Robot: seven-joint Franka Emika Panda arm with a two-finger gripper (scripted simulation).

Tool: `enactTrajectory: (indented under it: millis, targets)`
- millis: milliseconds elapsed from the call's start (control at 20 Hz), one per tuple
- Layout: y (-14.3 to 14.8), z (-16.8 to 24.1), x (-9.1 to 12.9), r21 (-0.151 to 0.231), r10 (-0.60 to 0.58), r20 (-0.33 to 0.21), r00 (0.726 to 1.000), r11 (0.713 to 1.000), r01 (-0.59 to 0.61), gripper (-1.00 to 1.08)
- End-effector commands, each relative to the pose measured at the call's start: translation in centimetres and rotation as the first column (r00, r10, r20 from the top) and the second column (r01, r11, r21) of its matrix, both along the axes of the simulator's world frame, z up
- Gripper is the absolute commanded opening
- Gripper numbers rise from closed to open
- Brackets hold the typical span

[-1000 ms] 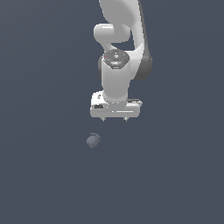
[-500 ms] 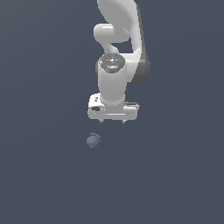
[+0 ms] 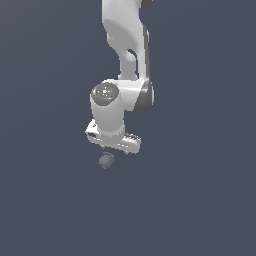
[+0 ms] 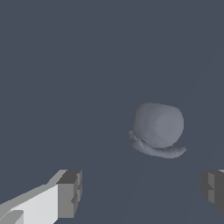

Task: Pick up the object and move it to a goal position.

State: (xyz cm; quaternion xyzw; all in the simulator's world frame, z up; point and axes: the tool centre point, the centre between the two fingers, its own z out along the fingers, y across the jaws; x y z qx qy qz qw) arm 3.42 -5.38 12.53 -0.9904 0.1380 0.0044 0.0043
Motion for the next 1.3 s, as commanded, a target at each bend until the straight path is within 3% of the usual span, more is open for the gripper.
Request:
enactTrajectory:
  millis: [0,400,750,1250]
  targets:
    - [-1.7,-1.3,0.5,-0.003,-0.066,0.003,0.998,0.998,0.066,1.00]
    - [-4.4,-3.5,1.1,-0.009,-0.172,0.007,0.985,0.985,0.172,1.00]
    - [-4.4,-4.2,1.1,-0.010,-0.171,0.006,0.985,0.985,0.171,1.00]
    - [-4.5,-8.5,1.1,-0.010,-0.176,0.007,0.984,0.984,0.176,1.00]
